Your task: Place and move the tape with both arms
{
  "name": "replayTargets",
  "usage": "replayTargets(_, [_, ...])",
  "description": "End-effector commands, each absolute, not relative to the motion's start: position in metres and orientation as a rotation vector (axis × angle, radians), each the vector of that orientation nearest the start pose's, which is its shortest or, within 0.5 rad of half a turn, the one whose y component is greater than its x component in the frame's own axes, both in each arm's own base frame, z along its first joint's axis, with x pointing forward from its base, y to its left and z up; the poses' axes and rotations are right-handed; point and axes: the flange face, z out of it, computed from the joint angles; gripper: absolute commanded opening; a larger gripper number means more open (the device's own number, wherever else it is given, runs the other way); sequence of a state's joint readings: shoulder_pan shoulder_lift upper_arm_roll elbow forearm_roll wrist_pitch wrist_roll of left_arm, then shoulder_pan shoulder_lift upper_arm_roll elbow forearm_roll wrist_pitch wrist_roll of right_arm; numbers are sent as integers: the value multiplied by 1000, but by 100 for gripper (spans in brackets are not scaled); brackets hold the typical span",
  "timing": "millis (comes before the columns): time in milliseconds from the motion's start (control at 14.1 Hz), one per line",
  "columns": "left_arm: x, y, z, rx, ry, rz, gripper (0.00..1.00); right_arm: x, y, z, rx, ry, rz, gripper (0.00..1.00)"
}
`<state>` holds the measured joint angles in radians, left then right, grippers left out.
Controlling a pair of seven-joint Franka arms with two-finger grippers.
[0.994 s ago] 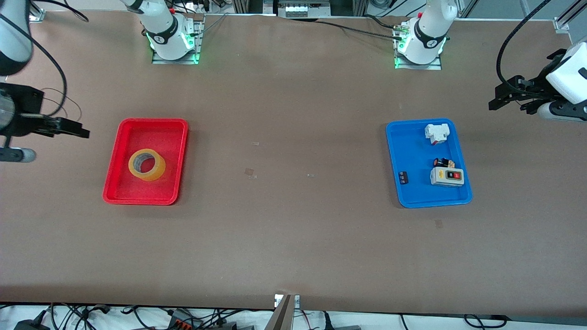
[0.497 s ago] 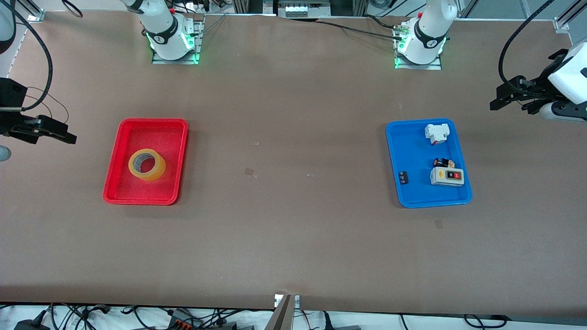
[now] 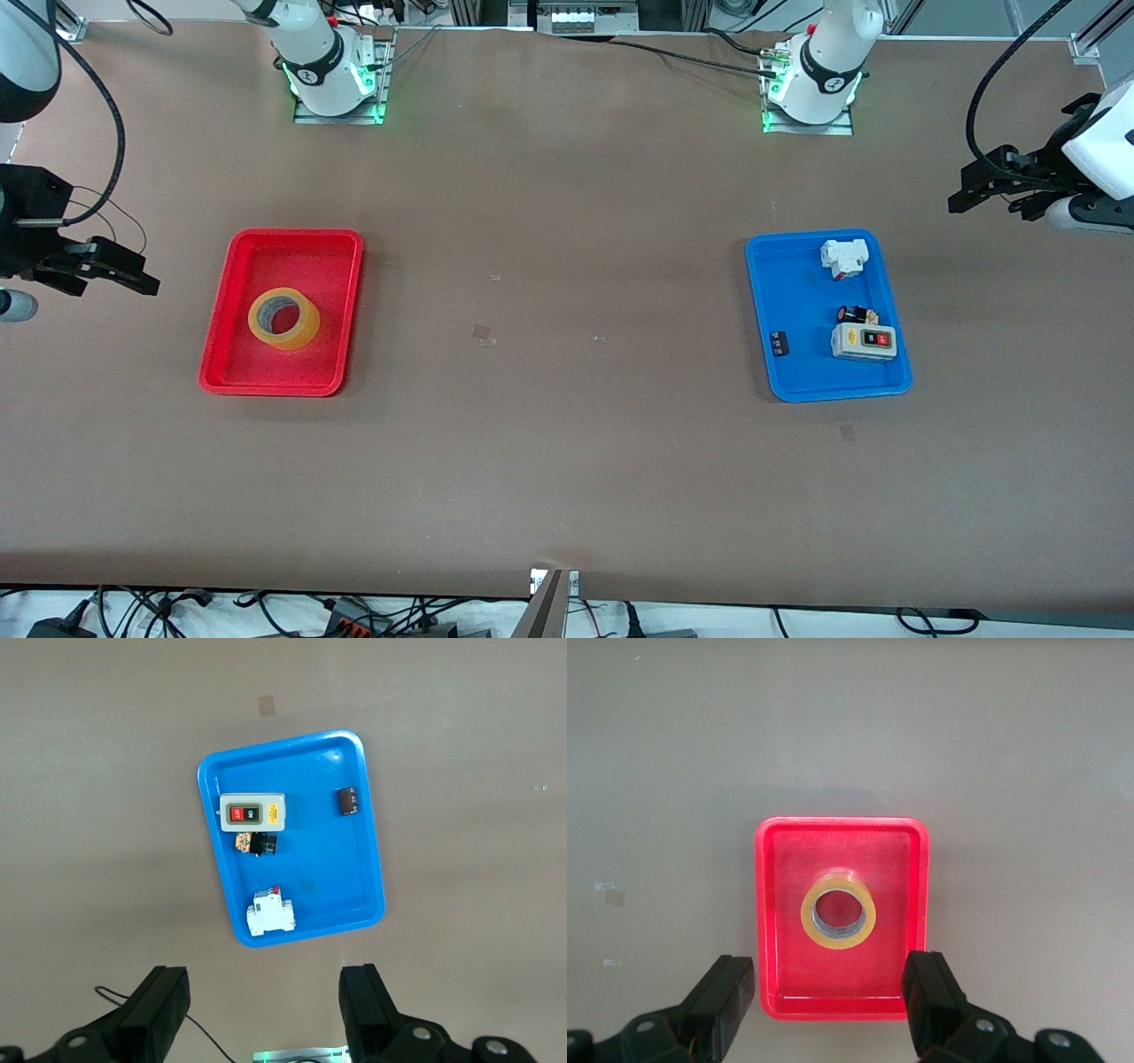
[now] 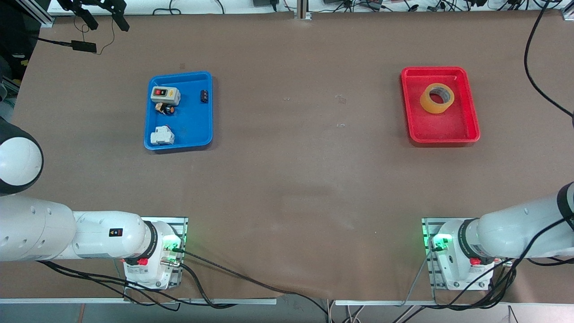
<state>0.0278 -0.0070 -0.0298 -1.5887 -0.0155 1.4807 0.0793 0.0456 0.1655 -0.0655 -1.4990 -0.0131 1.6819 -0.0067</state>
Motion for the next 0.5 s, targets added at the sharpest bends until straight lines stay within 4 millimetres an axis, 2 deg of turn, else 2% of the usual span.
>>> replayTargets(0, [538,-1,623,-3169,110,149,100,558,-12,575,-3148,-4,-46,100])
replayTargets(142, [538,-1,624,-3168,110,151,100,552,-11,578,-3147,-9,5,100])
replayTargets(426, [537,-1,625,-3168,110,152,100,559,-12,579,-3147,-1,17,100])
